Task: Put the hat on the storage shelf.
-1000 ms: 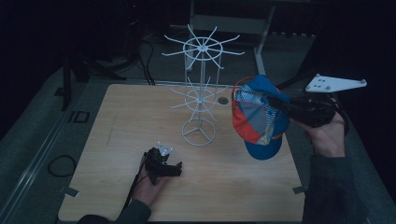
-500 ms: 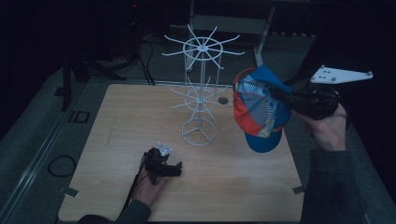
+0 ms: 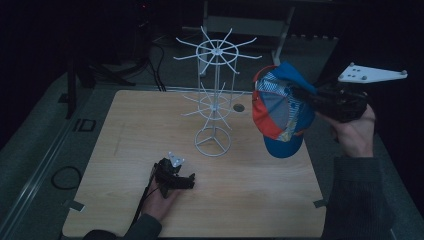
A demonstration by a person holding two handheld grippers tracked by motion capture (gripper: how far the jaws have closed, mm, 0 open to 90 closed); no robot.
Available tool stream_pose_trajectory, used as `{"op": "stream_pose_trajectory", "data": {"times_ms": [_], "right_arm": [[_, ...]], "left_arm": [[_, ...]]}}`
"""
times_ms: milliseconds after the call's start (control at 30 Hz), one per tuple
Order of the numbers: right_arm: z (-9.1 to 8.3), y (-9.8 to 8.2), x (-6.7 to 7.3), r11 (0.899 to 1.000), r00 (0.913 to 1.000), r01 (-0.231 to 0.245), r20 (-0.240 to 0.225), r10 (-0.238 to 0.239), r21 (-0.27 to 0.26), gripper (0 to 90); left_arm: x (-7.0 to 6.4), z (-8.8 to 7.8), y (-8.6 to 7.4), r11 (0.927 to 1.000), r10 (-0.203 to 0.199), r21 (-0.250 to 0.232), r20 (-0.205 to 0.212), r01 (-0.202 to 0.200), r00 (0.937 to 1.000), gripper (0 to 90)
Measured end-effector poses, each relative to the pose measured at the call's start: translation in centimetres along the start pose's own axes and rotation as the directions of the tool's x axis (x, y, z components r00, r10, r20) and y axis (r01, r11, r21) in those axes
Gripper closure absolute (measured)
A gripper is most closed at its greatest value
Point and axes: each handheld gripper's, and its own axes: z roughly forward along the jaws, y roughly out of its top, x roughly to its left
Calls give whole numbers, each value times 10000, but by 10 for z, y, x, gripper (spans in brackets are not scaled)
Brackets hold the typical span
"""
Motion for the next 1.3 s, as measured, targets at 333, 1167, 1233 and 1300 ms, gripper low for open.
{"op": "stream_pose_trajectory", "data": {"times_ms": [333, 1167, 1233, 1300], "right_arm": [[-8, 3, -5, 9996, 10000, -70, 69, 71, -270, 874], [2, 19, -9, 9958, 9998, -165, -90, 158, -902, 873], [7, 20, -10, 9963, 9998, -185, -90, 178, -843, 873], [11, 21, -11, 9958, 9996, -254, -118, 245, -880, 873]], "left_arm": [[0, 0, 0, 10000, 7, -3, 0, -7, 10000, 26], [0, 0, 0, 10000, 0, -16, -7, 0, 10000, 26], [0, 0, 0, 10000, 0, -18, -8, 0, 10000, 27], [0, 0, 0, 10000, -12, -27, -10, 12, 10000, 26]]}}
